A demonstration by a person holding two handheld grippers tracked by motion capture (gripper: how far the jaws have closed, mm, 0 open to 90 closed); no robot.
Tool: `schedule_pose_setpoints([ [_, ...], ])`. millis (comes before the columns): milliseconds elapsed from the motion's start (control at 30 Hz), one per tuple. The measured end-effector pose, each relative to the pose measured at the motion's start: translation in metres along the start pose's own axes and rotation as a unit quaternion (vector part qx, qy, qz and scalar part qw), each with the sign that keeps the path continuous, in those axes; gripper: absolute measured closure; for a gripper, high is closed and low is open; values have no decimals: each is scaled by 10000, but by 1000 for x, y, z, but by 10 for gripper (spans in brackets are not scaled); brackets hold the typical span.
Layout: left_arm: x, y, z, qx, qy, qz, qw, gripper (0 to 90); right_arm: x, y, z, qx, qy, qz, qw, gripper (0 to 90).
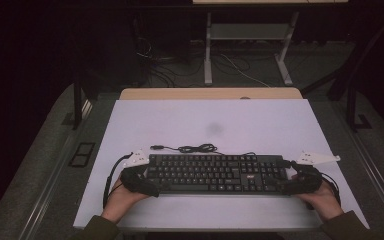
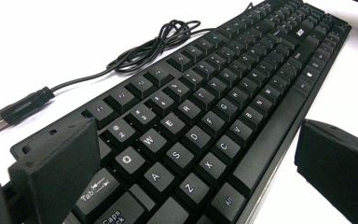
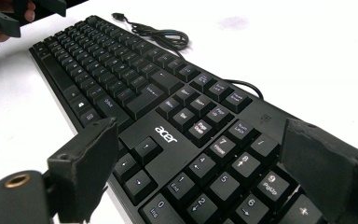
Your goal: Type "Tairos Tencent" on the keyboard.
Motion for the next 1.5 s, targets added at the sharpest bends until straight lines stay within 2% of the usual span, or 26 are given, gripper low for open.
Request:
schedule_pose_setpoints([
  [233,0,0,0,-7,28,-28,10000,0,-2,1,-2,-77,-42,16,10000,116],
  [433,-2,0,2,-41,15,68,10000,0,-5,4,-6,-210,-24,59,9998,116],
  [633,-1,-1,3,-44,56,88,9999,0,-9,5,-11,-222,-118,61,9997,117],
  [700,-1,-1,3,-31,35,116,9999,0,-9,5,-12,-213,-80,63,9997,117],
  [1167,1,1,2,-2,62,28,10000,0,-19,11,-24,-274,-145,23,9995,118],
  [1433,1,0,4,-19,71,18,10000,0,-24,15,-29,-370,-223,83,9990,119],
  [1500,1,0,4,-14,83,23,10000,0,-25,16,-29,-331,-262,105,9991,118],
])
Point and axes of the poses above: each handheld gripper's, and its own axes: y roughly forward along the jaws, x roughly out of its underside, z roughly to its right, the point moved 3 cm from there along y, roughly forward along the jaws, and after that the axes turned 8 degrees about x, right-handed, at the moved point
